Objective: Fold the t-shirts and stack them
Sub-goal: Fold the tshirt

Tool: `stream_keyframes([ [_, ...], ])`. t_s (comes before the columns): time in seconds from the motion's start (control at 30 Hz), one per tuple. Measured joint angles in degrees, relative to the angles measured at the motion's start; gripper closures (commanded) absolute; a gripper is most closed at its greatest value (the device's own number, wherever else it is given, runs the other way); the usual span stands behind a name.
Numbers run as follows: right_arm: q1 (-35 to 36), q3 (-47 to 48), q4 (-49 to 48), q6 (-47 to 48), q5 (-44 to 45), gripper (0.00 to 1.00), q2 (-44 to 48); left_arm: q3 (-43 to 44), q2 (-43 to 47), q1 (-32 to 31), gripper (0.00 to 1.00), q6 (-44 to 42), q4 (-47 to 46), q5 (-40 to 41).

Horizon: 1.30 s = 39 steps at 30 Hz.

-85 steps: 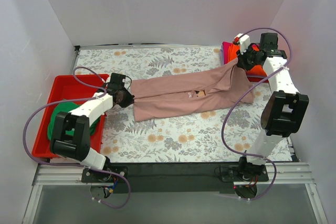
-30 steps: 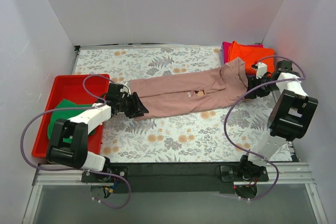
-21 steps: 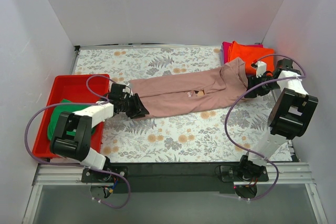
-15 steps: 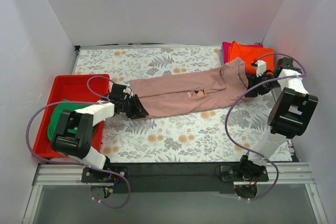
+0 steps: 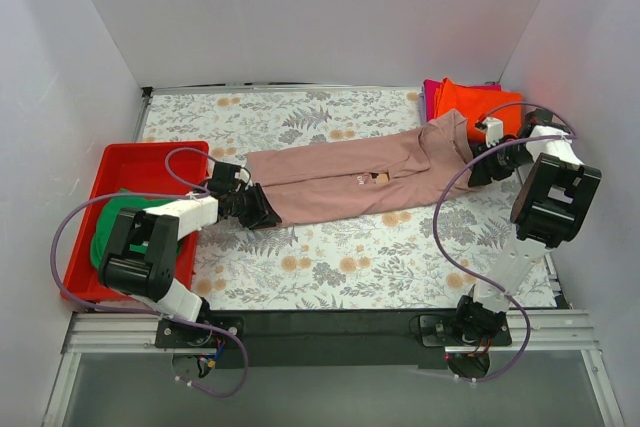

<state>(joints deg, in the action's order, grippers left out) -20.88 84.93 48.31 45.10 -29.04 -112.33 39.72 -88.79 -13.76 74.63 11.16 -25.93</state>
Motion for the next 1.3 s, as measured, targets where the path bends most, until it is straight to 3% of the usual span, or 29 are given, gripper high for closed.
stream_keyframes([
  [0.17, 0.0, 0.1, 0.3, 0.4, 0.7, 0.52, -1.5, -0.7, 0.0, 0.0, 0.77, 0.4, -0.3, 0.3],
  [0.27, 0.0, 0.9, 1.0, 0.7, 1.0, 0.66, -2.3, -1.1, 0.0, 0.0, 0.80, 0.9, -0.4, 0.5],
  [0.3, 0.0, 1.3, 1.2, 0.7, 1.2, 0.76, -2.4, -1.2, 0.0, 0.0, 0.82, 1.1, -0.5, 0.6],
  [0.4, 0.0, 2.9, 1.6, 1.1, 2.1, 0.92, -2.5, -2.0, 0.4, 0.0, 0.87, 2.1, -1.2, 1.2],
  [0.47, 0.0, 4.1, 1.6, 1.4, 2.6, 0.99, -2.5, -3.1, 1.2, 0.0, 0.89, 2.9, -1.8, 1.7],
  [0.67, 0.0, 5.8, 1.9, 1.8, 4.6, 0.99, -2.4, -5.4, 2.5, 0.2, 0.95, 4.9, -3.7, 2.6],
  [0.77, 0.0, 5.8, 2.3, 1.8, 5.4, 0.72, -2.3, -6.0, 2.8, 0.5, 0.96, 5.7, -4.3, 2.6],
  [0.83, 0.0, 5.8, 2.4, 2.1, 6.2, 0.66, -2.3, -6.4, 3.1, 0.5, 0.95, 5.9, -4.7, 2.6],
  [0.87, 0.0, 5.8, 2.4, 2.3, 6.6, 0.62, -2.2, -6.6, 3.3, 0.5, 0.94, 6.0, -4.7, 2.6],
  [1.17, 1.0, 4.7, 2.4, 3.9, 7.3, 0.55, 4.7, -7.2, 6.7, 0.5, 0.77, 5.9, -2.1, 2.9],
  [1.3, 6.7, -0.1, 2.5, 7.7, 5.9, 0.51, 12.8, -7.1, 13.3, 0.5, 0.60, 5.8, 1.1, 3.4],
])
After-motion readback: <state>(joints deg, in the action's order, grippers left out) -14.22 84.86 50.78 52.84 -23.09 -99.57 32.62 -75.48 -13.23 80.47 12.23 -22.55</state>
